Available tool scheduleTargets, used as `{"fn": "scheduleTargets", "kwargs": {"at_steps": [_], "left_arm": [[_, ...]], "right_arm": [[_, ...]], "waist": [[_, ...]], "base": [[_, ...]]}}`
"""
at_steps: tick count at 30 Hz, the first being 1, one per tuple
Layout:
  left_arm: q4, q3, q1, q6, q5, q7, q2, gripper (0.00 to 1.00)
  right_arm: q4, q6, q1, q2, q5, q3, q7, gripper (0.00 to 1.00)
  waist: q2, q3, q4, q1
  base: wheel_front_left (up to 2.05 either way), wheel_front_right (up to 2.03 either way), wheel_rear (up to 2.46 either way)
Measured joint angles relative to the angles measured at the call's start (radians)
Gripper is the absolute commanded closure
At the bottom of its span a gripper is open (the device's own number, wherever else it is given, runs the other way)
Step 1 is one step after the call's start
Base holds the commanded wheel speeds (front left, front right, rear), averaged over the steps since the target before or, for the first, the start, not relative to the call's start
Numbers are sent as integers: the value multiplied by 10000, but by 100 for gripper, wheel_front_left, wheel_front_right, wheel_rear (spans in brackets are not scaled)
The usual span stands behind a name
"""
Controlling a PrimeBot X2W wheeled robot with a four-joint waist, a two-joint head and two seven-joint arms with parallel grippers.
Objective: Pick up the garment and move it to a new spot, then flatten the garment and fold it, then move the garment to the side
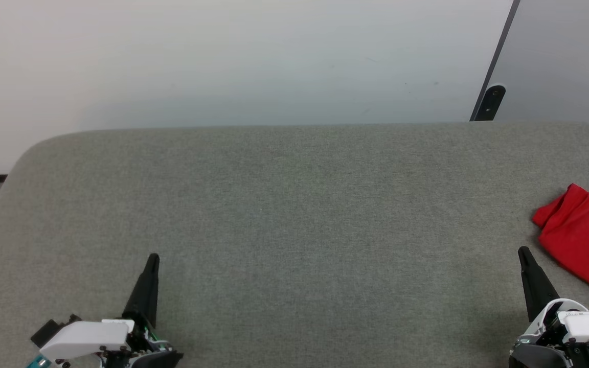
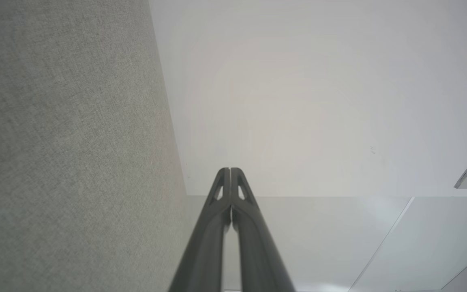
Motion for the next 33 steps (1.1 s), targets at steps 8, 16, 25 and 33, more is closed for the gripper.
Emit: {"fn": "scheduleTargets", "kwargs": {"at_steps": [8, 16, 25, 33], "left_arm": [[0, -2, 0, 0, 0, 0, 0, 100], [0, -2, 0, 0, -2, 0, 0, 100], [0, 0, 0, 0, 0, 0, 0, 100], [0, 0, -1, 0, -2, 0, 0, 100]], "right_arm": [[0, 0, 0, 0, 0, 0, 0, 100], [0, 0, 0, 0, 0, 0, 0, 100], [0, 0, 0, 0, 0, 0, 0, 100], [0, 0, 0, 0, 0, 0, 0, 100]], "waist": [[0, -1, 0, 0], [0, -1, 0, 0], [0, -1, 0, 0], [0, -1, 0, 0]], "base": [[0, 0, 0], [0, 0, 0], [0, 0, 0], [0, 0, 0]]}}
